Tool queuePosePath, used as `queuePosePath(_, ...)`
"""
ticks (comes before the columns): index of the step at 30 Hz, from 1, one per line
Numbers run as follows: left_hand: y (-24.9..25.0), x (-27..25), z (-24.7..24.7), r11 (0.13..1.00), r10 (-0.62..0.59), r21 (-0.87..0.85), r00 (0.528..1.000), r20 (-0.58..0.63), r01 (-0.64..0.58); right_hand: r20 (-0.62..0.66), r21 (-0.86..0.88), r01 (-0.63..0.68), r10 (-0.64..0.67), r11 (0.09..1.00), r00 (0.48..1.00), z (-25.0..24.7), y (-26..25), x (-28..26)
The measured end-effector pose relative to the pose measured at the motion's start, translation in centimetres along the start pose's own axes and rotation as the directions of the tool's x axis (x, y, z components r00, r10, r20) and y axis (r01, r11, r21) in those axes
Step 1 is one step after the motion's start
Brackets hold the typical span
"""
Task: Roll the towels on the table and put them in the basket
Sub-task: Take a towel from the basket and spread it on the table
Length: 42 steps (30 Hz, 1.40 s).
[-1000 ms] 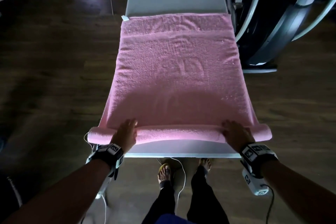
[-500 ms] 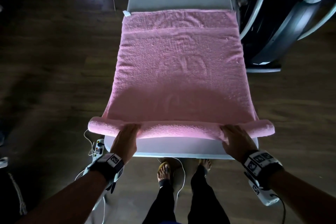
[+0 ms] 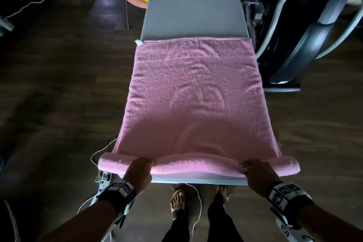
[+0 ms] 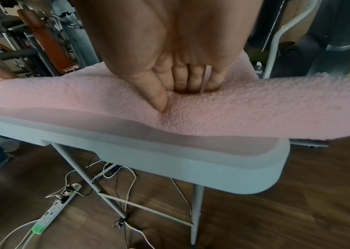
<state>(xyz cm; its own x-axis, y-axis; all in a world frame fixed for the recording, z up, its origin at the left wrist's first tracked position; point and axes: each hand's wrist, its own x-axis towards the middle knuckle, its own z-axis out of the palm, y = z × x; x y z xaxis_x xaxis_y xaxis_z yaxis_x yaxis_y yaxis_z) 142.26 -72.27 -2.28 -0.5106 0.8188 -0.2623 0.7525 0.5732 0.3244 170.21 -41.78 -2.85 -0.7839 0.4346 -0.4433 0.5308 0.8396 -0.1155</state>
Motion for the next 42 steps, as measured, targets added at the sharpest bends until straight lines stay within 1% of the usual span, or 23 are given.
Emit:
queuePosePath(1, 0.0, 0.4, -0.3, 1.0, -0.015, 0.007, 1.0, 0.023, 0.015, 0.0, -0.053, 0.0, 0.0, 0.999, 1.0, -0.4, 0.0, 0.1)
queuePosePath(2, 0.0, 0.9, -0.8, 0.999, -0.034, 0.009, 0.998, 0.053, 0.033, 0.029, -0.058, -0.007, 0.008, 0.998, 1.0, -0.9, -0.2, 0.4)
queuePosePath(3, 0.0, 1.6, -1.1, 0.998, -0.058, 0.003, 0.995, 0.083, 0.058, 0.093, -0.059, -0.021, 0.026, 0.998, 0.995, -1.5, -0.5, 0.8)
queuePosePath(4, -0.2, 2.3, -1.2, 0.996, -0.085, 0.007, 0.992, 0.094, 0.085, 0.109, -0.066, -0.039, 0.046, 0.997, 0.993, -2.2, -0.5, 1.4)
queuePosePath(5, -0.2, 3.0, -1.4, 0.995, -0.104, 0.02, 0.991, 0.09, 0.103, 0.13, -0.074, -0.067, 0.076, 0.995, 0.989, -2.7, -0.4, 2.0)
queuePosePath(6, -0.2, 3.5, -1.4, 0.994, -0.108, 0.024, 0.992, 0.063, 0.107, 0.129, -0.023, -0.11, 0.112, 0.994, 0.985, -3.1, -0.4, 2.6)
queuePosePath(9, -0.3, 4.1, -1.4, 0.997, -0.056, 0.054, 0.996, -0.065, 0.06, -0.043, 0.064, -0.203, 0.206, 0.977, 0.978, -3.6, -0.3, 3.8)
queuePosePath(11, -0.2, 4.4, -1.2, 0.994, 0.014, 0.107, 0.988, -0.151, 0.002, -0.096, 0.086, -0.185, 0.193, 0.979, 0.977, -2.9, 0.0, 4.0)
queuePosePath(13, 0.0, 4.3, -0.4, 0.994, 0.072, 0.094, 0.979, -0.193, -0.054, -0.128, 0.117, -0.145, 0.159, 0.983, 0.979, -2.3, -0.6, 3.9)
queuePosePath(15, 0.5, 3.2, 0.9, 0.997, 0.047, 0.072, 0.978, -0.202, -0.034, -0.216, 0.099, -0.12, 0.139, 0.988, 0.966, -1.3, -1.1, 3.2)
queuePosePath(17, 1.1, 1.5, 1.9, 0.999, 0.009, 0.043, 0.978, -0.208, 0.0, -0.224, 0.106, -0.09, 0.112, 0.99, 0.968, -0.5, -1.5, 1.7)
queuePosePath(18, 1.3, 0.8, 2.1, 1.0, -0.004, 0.024, 0.982, -0.19, 0.009, -0.223, 0.145, -0.074, 0.105, 0.987, 0.969, 0.0, -1.4, 1.2)
queuePosePath(20, 1.3, 0.1, 2.3, 1.0, 0.012, 0.014, 0.984, -0.179, -0.01, -0.235, 0.201, -0.049, 0.097, 0.978, 0.967, 0.6, -1.0, 1.1)
queuePosePath(22, 0.8, 0.5, 2.0, 0.999, 0.032, -0.009, 0.977, -0.212, -0.034, -0.242, 0.211, -0.042, 0.093, 0.976, 0.966, 0.5, -0.7, 1.8)
queuePosePath(24, 0.3, 1.4, 1.7, 0.998, 0.051, -0.028, 0.974, -0.221, -0.059, -0.209, 0.223, -0.042, 0.09, 0.974, 0.974, -0.1, -0.5, 2.6)
queuePosePath(26, 0.0, 1.9, 1.3, 0.997, 0.067, -0.015, 0.978, -0.198, -0.072, -0.155, 0.218, -0.048, 0.083, 0.975, 0.984, -0.7, -0.5, 2.9)
queuePosePath(30, 0.3, 2.3, 0.6, 0.999, 0.041, -0.01, 0.983, -0.179, -0.043, -0.177, 0.151, -0.044, 0.071, 0.988, 0.982, -1.7, -0.7, 2.0)
queuePosePath(31, 0.5, 2.1, 0.5, 0.999, 0.054, 0.006, 0.984, -0.172, -0.054, -0.177, 0.162, -0.047, 0.076, 0.986, 0.981, -1.5, -0.4, 1.9)
queuePosePath(33, 0.7, 1.3, 0.3, 0.995, 0.095, 0.03, 0.986, -0.14, -0.092, -0.126, 0.167, -0.06, 0.082, 0.984, 0.989, -1.2, -0.1, 1.3)
queuePosePath(36, -0.1, 1.1, 0.1, 0.995, 0.097, 0.025, 0.993, -0.061, -0.096, -0.012, 0.114, -0.029, 0.031, 0.993, 0.999, -1.6, 0.1, 1.3)
queuePosePath(38, -0.4, 2.4, -0.6, 0.998, 0.054, 0.008, 0.997, 0.051, -0.054, 0.084, 0.078, -0.055, 0.049, 0.995, 0.995, -3.2, 0.4, 2.2)
queuePosePath(40, -0.7, 4.5, -1.6, 1.0, -0.015, 0.019, 0.987, 0.16, 0.012, 0.189, 0.095, -0.073, 0.054, 0.993, 0.98, -4.9, 0.7, 3.6)
queuePosePath(42, -0.8, 6.1, -2.5, 0.998, -0.053, -0.033, 0.976, 0.212, 0.061, 0.221, 0.204, -0.069, 0.023, 0.977, 0.975, -5.4, 1.4, 5.1)
